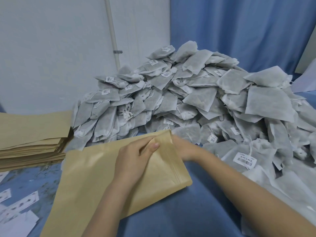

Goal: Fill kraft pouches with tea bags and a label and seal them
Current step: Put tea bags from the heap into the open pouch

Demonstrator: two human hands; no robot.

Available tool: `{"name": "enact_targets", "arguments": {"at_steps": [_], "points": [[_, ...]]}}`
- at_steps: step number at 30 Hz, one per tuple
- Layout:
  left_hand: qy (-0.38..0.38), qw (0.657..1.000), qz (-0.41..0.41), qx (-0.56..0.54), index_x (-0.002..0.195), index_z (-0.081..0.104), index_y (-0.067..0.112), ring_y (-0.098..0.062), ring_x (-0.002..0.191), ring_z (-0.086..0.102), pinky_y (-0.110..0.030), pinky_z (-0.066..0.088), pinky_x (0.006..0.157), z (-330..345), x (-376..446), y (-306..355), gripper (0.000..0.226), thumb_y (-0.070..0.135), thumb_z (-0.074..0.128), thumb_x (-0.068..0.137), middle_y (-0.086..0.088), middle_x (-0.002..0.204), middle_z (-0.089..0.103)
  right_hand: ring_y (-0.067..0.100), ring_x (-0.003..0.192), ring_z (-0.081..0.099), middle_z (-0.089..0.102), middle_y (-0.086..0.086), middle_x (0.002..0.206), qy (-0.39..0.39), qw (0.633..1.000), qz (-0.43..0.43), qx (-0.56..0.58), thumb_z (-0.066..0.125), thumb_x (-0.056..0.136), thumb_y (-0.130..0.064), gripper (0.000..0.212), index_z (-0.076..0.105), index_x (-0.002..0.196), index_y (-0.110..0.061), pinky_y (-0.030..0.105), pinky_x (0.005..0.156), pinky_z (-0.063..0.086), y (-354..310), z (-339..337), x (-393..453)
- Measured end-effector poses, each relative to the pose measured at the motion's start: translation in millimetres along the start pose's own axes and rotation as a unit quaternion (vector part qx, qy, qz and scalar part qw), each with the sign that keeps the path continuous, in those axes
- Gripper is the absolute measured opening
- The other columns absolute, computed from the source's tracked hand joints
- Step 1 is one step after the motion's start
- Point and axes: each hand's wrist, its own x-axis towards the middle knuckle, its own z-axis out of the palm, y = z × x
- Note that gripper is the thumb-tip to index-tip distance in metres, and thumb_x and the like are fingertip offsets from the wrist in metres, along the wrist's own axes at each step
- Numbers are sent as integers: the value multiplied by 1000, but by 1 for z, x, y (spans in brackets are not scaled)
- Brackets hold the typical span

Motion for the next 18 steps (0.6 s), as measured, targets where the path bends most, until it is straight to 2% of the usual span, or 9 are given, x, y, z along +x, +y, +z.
{"name": "enact_targets", "arguments": {"at_steps": [2,4,6,8,9,12,14,16,18], "points": [[7,1000,-9,10,100,52,60,2,75,57,-16,43,70,-1,1,-3,30,69,43,72,22,81,66,3,93,64,69,-14,94,82,993,16,89,64,81,-6,27,69,93,-30,14,79,48,10,-17,-5],[9,1000,-18,16,98,50,61,2,77,58,-19,45,72,-1,1,-4,29,70,42,72,21,82,67,22,104,57,68,-8,104,206,975,73,-32,63,80,-15,23,70,97,-29,29,88,45,33,-33,1],[15,999,-25,14,98,49,62,1,80,58,-21,46,74,-2,1,-5,28,70,43,71,19,86,67,26,121,39,52,-4,127,189,902,180,-343,60,81,-25,42,55,123,-28,37,100,35,53,-36,9],[18,999,-31,13,98,46,66,4,81,58,-18,44,73,-4,1,-5,27,70,43,72,25,85,65,29,127,30,41,2,135,117,839,243,-473,55,85,-31,49,42,133,-30,44,103,29,63,-35,16],[18,999,-35,19,98,45,67,4,81,57,-16,44,73,-4,1,-5,24,69,45,74,28,86,64,29,126,32,42,3,134,112,833,242,-484,53,88,-29,44,44,131,-31,43,102,29,64,-35,15],[28,998,-52,35,94,50,64,1,76,55,-12,40,69,-6,1,-7,14,56,54,84,26,84,64,24,119,45,56,0,123,186,874,155,-420,58,87,-21,35,59,121,-29,34,96,38,49,-43,-4],[38,997,-65,26,95,60,57,0,78,56,-8,38,68,-8,2,-6,12,51,57,85,23,83,68,18,107,53,64,-3,112,238,910,24,-338,65,84,-17,28,67,111,-22,28,91,39,31,-49,-26],[37,997,-65,11,100,65,49,3,79,58,-6,38,67,-9,1,-3,17,48,60,84,23,87,70,7,100,52,64,-7,111,204,935,-49,-285,68,83,-19,23,70,106,-21,19,90,36,9,-43,-43],[27,998,-48,-12,99,67,47,12,74,56,-4,37,66,-9,-3,8,16,45,63,83,30,87,66,7,103,51,59,-4,117,139,953,-50,-265,68,83,-20,22,72,105,-21,12,90,34,-9,-29,-48]]}}
